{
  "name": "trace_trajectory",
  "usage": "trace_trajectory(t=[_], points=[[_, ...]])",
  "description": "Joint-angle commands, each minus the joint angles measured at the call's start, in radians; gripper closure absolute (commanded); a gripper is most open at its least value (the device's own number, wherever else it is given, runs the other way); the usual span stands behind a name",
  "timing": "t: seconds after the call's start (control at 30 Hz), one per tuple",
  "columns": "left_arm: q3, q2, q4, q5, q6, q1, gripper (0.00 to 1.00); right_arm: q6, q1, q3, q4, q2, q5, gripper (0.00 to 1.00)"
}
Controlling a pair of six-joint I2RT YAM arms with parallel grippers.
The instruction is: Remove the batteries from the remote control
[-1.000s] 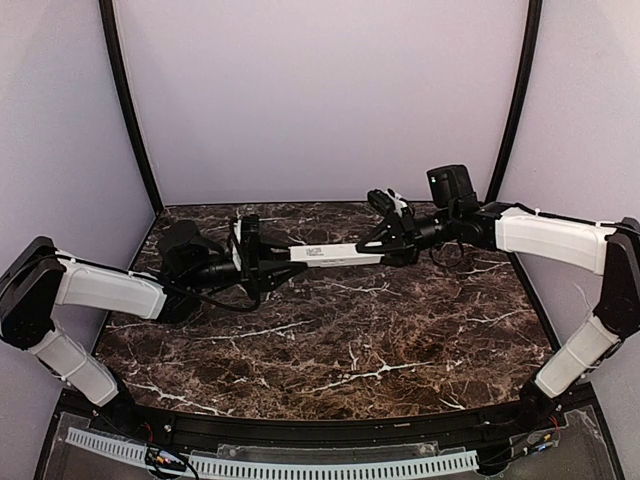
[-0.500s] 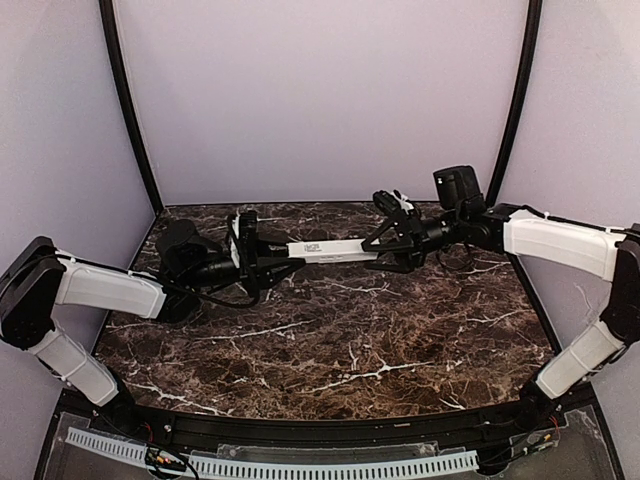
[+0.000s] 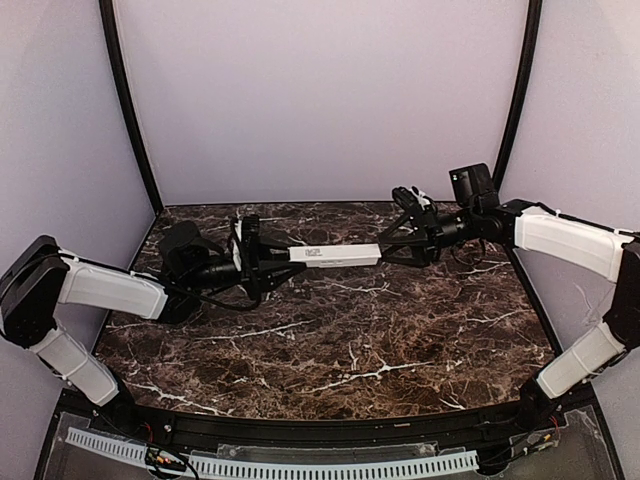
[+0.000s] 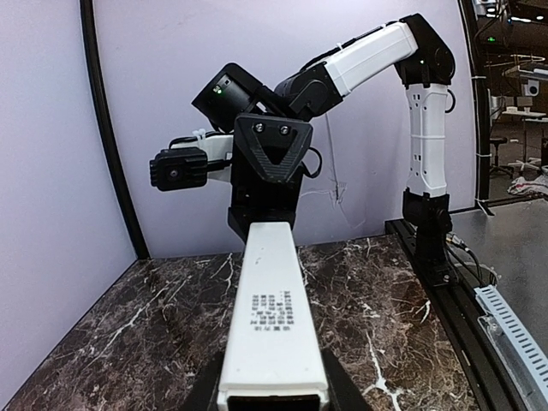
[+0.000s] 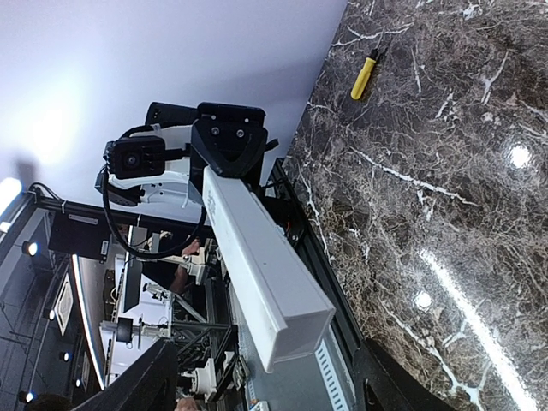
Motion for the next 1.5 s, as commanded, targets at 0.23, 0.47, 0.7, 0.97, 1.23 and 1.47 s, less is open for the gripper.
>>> trace_trajectory(t=[0.23,0.47,0.7,0.97,1.23,1.47], points=[[0.034,0.037,0.008,0.013,0.018,0.002,1.0,-0.022,-0.032,-0.013,0.008,0.014,-0.004,0.42],[0.05,0.062,0.025,0.01,0.015,0.001,1.0,-0.015,-0.033,-0.017,0.013,0.021,-0.009,0.49],[0.07,0.089,0.036,0.021,0.008,0.001,1.0,-0.013,-0.033,-0.01,0.018,0.031,-0.016,0.52],[0.072,0.092,0.034,0.023,0.004,0.001,1.0,-0.005,-0.033,-0.014,0.029,0.03,-0.021,0.57],[0.073,0.093,0.027,0.02,0.008,0.001,1.0,0.014,-0.033,-0.027,0.058,0.025,-0.029,0.62],[0.072,0.096,0.016,0.018,0.016,0.001,1.0,0.021,-0.033,-0.027,0.063,0.016,-0.03,0.7]])
